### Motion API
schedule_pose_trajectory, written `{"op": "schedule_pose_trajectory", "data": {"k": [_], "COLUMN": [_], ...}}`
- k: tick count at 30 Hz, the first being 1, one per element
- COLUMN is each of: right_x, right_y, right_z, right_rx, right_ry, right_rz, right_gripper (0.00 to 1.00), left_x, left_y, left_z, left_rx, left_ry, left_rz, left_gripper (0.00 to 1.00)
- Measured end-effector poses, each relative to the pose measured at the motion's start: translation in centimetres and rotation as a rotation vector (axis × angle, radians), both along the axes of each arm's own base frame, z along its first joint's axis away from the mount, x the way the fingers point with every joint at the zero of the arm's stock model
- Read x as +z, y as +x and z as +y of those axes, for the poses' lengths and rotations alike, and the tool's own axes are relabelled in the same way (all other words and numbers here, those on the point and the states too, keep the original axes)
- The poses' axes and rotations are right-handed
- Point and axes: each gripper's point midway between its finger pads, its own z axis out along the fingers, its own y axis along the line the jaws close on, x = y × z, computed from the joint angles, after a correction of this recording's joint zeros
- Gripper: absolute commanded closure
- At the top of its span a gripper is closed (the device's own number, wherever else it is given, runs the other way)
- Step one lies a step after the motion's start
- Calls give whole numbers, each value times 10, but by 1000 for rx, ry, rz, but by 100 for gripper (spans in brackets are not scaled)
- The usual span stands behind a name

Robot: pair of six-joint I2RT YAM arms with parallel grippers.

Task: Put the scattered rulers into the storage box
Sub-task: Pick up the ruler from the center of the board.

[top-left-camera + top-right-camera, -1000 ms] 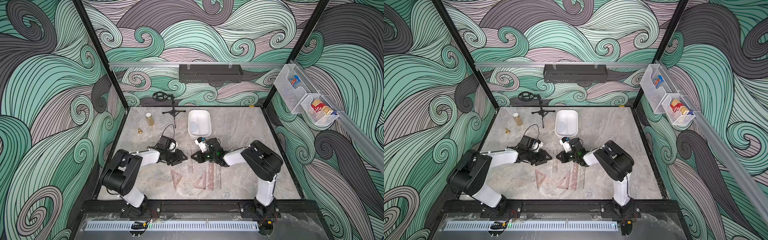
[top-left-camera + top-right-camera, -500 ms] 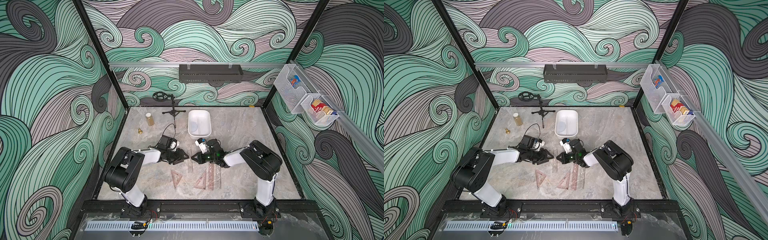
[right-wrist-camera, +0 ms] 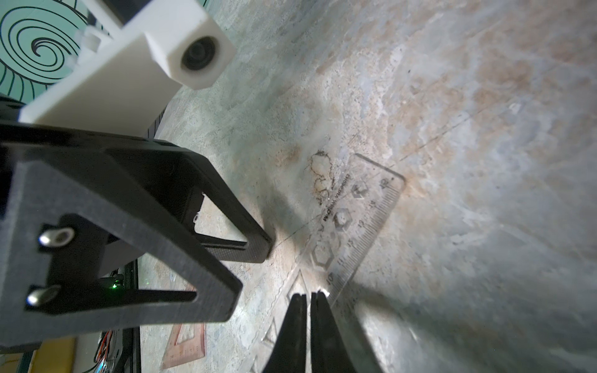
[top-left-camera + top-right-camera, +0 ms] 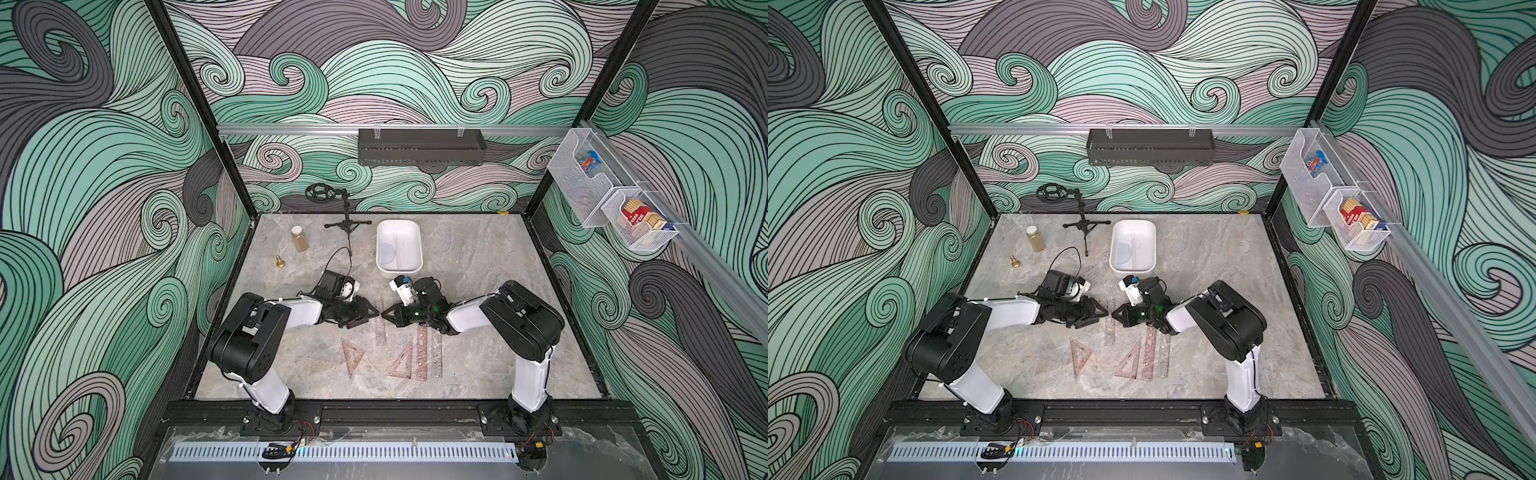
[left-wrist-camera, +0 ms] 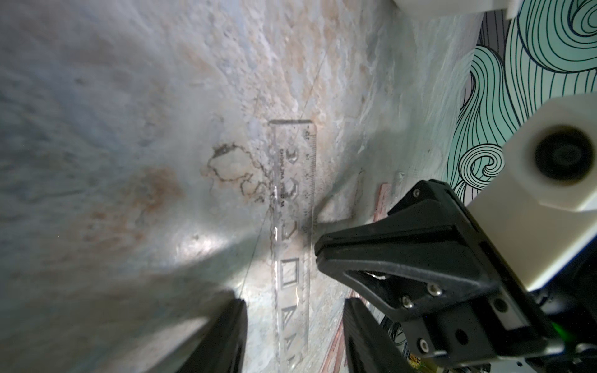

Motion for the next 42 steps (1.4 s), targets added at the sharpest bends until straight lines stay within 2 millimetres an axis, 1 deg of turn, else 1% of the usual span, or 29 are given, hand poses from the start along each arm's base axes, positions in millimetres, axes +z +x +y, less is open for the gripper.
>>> {"op": "schedule_pose_trajectory", "data": {"k": [5,14,19,20,24,28,33,38,40,42], "right_x": [-2,-6,-6,-6,-5,-6,-5,-2,1,9], "right_y": [-1,-4,-1,-1,2,4,1,-6,-11,-11], "right_z": [2,1,2,3,2,-3,-8,-13,-18,-24], "right_rx": [3,4,5,5,0,-14,-21,-27,-30,-40], "right_ry": [1,0,12,14,20,23,31,60,67,75], "right_rz": [3,1,-13,-15,-23,-26,-28,13,38,48], "right_gripper": [91,91,91,91,92,92,91,87,85,84], "left_x": [-1,-4,-6,-6,-11,-16,-19,-20,-20,-20], "left_y": [2,5,7,7,7,7,4,3,2,1], "left_z": [-2,-12,-17,-18,-21,-22,-28,-31,-33,-34], "left_rx": [-1,-18,-21,-21,-22,-18,-34,-45,-49,-51], "left_ry": [-10,-84,-109,-111,-109,-103,-101,-102,-101,-101], "left_rz": [-4,-23,-27,-27,-19,-7,2,5,4,4], "left_gripper": [47,50,56,59,75,85,90,91,91,91]}}
